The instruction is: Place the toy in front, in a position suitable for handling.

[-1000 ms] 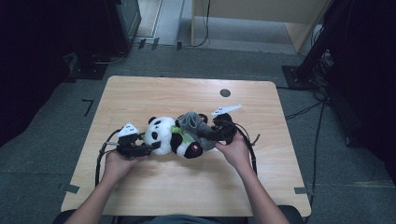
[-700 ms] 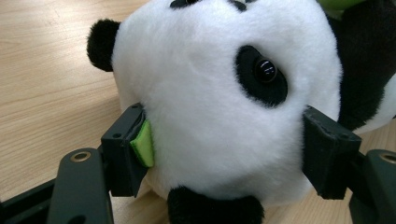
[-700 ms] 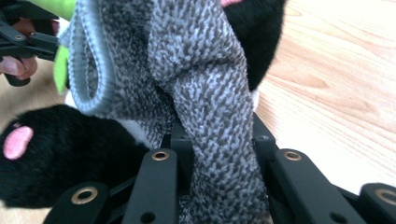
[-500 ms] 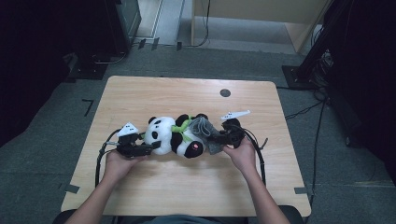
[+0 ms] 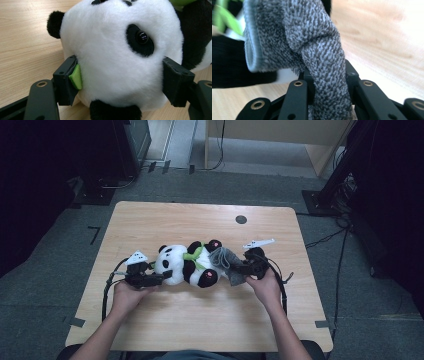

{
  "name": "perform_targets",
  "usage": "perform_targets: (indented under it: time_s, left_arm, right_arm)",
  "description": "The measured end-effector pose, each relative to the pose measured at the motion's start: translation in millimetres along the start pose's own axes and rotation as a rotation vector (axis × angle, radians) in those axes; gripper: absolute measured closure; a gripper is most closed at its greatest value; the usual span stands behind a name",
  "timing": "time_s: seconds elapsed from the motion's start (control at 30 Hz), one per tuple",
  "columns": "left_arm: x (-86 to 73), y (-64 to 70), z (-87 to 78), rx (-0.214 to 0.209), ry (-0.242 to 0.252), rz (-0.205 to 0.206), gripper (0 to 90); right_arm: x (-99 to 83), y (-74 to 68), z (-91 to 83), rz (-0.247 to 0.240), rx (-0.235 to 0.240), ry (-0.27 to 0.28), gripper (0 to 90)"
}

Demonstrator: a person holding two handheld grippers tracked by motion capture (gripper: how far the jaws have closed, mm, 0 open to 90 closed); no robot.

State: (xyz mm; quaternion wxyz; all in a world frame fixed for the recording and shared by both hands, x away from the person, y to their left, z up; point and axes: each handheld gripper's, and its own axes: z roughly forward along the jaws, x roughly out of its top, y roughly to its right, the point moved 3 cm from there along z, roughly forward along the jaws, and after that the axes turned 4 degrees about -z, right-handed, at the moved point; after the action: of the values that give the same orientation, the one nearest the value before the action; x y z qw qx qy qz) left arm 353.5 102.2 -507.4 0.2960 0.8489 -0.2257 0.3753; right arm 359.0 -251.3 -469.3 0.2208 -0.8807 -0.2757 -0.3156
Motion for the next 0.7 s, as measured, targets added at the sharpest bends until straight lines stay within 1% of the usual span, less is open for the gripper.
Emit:
perform_targets:
  time_s: [0.03, 0.07, 0.23, 0.33, 0.43, 0.5, 0.6, 0.63, 0.67, 0.7]
  left_arm:
    - [0.0, 0.2, 0.1, 0.001, 0.0, -0.001, 26.0]
    - [0.0, 0.2, 0.1, 0.001, 0.0, -0.001, 26.0]
    - [0.1, 0.7, 0.2, 0.003, 0.002, -0.003, 25.9]
    - [0.2, 0.5, 0.2, 0.003, 0.002, -0.002, 25.9]
    - [0.2, 0.6, 0.1, 0.003, -0.001, -0.001, 25.9]
    - [0.1, 0.8, 0.1, 0.004, -0.001, -0.002, 25.9]
    - [0.1, 1.0, 0.0, 0.005, -0.002, 0.001, 25.9]
    - [0.1, 1.0, 0.0, 0.006, -0.003, 0.002, 25.9]
    - [0.1, 1.2, 0.0, 0.006, -0.003, 0.003, 26.0]
    - [0.0, 1.2, 0.0, 0.006, -0.004, 0.007, 26.0]
  right_arm:
    - [3.2, -3.4, -4.7, -0.01, 0.003, 0.018, 72.5]
    - [7.7, -8.7, -10.6, -0.013, 0.016, 0.04, 72.5]
    - [26.5, -31.3, -29.4, -0.046, 0.054, 0.099, 72.4]
    - [38.8, -49.5, -38.9, -0.065, 0.101, 0.127, 72.4]
    - [47.2, -68.8, -40.0, -0.102, 0.134, 0.123, 72.4]
    - [50.7, -80.9, -37.0, -0.116, 0.161, 0.107, 72.1]
    - [52.1, -93.1, -31.4, -0.132, 0.183, 0.08, 72.1]
    - [51.5, -97.4, -27.8, -0.134, 0.189, 0.062, 72.2]
    - [50.6, -99.7, -24.2, -0.142, 0.189, 0.045, 72.2]
    - [49.1, -100.6, -20.4, -0.149, 0.177, 0.026, 72.2]
